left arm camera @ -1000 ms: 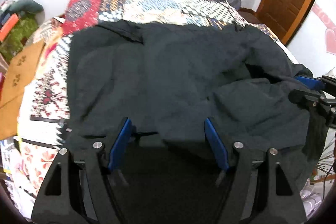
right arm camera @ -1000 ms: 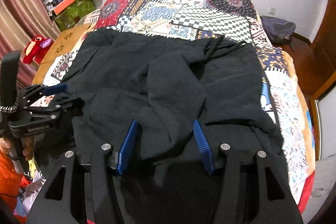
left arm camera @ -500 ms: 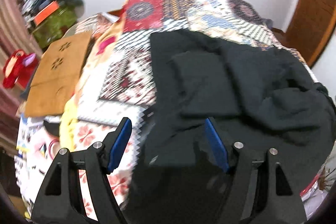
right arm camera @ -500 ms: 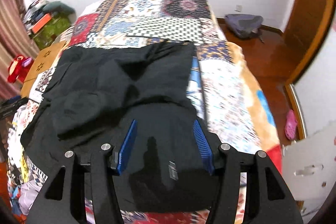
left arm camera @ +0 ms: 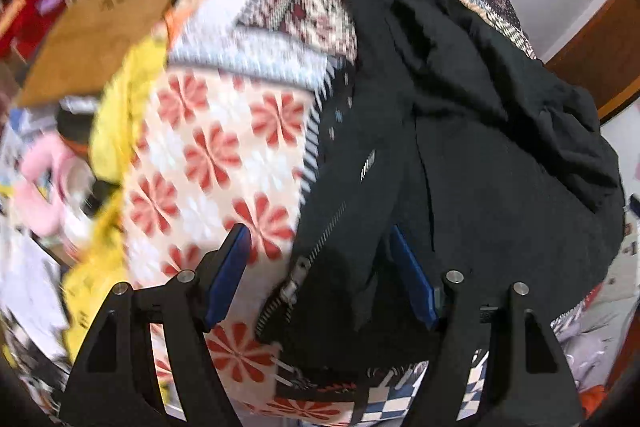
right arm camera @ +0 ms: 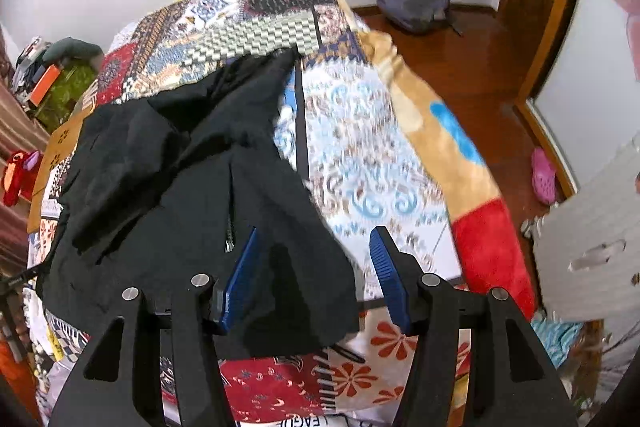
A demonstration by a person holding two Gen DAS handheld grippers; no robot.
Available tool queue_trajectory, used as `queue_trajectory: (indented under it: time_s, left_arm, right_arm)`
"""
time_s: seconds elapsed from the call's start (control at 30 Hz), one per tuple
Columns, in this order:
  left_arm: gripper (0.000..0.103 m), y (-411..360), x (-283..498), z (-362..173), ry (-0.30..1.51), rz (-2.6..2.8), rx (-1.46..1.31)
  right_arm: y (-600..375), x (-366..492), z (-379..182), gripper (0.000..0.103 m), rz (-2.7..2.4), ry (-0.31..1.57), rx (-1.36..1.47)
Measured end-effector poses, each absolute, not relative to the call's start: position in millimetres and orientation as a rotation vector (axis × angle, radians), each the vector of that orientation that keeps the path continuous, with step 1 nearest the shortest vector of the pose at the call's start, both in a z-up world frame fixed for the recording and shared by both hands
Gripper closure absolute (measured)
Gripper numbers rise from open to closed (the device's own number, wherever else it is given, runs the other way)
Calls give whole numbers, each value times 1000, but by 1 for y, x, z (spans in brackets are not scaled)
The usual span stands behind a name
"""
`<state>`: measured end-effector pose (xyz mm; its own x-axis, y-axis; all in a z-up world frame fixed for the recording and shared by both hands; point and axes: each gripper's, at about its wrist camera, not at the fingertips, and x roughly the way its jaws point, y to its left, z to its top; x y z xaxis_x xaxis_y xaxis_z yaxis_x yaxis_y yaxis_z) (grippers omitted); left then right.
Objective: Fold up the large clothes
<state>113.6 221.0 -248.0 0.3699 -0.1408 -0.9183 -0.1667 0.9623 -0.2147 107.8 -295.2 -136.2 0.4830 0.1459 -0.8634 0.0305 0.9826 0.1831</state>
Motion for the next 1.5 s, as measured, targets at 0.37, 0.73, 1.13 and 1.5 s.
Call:
queue_trajectory:
  time_s: [0.37, 0.73, 1.13, 1.5]
  left_arm:
    - [28, 206, 104, -258, 1191, -63, -397]
    - [76, 205, 91, -241, 1158, -44, -384]
    - [80, 201, 131, -153, 975, -162, -472]
    - [80, 215, 248, -115, 877, -206, -549]
  right_arm:
    - [-296, 97, -155, 48, 96, 1060, 242]
    - [-302, 89, -145, 90, 151, 986, 349]
    - [-280, 128, -74, 94, 291, 814, 331]
    - [-249, 246, -55, 97, 285, 755, 233]
